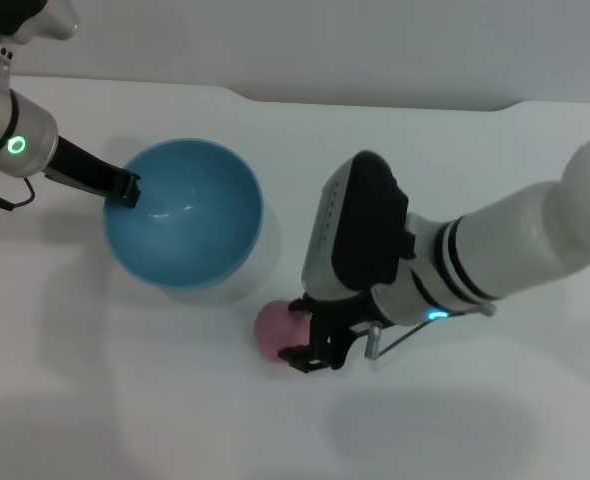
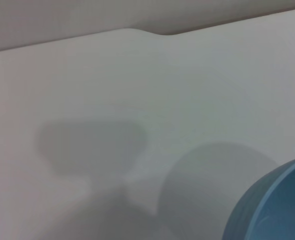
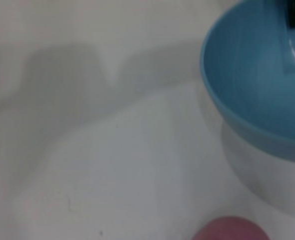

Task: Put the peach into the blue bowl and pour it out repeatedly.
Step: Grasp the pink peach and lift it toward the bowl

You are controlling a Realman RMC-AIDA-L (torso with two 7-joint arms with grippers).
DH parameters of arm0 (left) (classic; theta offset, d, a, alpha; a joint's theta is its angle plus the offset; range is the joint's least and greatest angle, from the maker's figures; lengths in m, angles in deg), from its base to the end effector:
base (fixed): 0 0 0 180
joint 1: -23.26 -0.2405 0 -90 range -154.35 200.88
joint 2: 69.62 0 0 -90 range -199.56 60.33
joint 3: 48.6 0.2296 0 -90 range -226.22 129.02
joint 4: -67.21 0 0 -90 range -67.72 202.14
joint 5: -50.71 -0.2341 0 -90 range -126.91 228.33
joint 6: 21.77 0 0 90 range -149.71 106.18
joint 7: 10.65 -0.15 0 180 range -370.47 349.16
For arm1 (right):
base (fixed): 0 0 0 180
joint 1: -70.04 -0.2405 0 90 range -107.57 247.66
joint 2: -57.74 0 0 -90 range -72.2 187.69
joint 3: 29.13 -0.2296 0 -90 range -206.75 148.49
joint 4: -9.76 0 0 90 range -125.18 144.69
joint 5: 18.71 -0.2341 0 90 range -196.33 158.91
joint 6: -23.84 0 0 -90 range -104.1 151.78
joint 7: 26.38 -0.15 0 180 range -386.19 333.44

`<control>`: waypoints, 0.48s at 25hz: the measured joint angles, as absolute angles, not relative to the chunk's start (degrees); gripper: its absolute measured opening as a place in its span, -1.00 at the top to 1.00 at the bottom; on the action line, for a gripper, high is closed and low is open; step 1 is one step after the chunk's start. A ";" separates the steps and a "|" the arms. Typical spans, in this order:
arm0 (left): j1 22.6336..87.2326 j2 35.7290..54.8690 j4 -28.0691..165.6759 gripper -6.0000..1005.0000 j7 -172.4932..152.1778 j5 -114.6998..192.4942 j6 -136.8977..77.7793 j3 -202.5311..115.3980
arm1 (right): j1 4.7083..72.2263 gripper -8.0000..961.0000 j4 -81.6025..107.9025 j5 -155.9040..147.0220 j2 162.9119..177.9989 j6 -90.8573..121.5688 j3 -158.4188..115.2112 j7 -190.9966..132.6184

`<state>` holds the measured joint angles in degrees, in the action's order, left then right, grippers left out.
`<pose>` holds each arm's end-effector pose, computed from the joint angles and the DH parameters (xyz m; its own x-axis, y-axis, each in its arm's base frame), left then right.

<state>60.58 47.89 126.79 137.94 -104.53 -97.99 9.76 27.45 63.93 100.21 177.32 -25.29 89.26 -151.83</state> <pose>-0.2467 0.4057 0.0497 0.4910 0.8653 0.1010 0.7502 -0.3610 -0.5540 0.1180 0.3278 -0.1649 0.9772 -0.1139 0.1792 -0.0878 -0.9852 -0.1475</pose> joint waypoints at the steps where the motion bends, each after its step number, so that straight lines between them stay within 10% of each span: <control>1: 60.63 47.89 126.80 0.99 137.99 -104.47 -98.14 9.72 | 27.46 -0.23 63.28 99.89 177.36 -24.17 90.19 -151.86; 12: 61.44 47.98 126.80 0.99 138.72 -104.33 -98.42 10.15 | 27.90 -0.11 59.37 97.23 177.53 -14.43 97.03 -151.74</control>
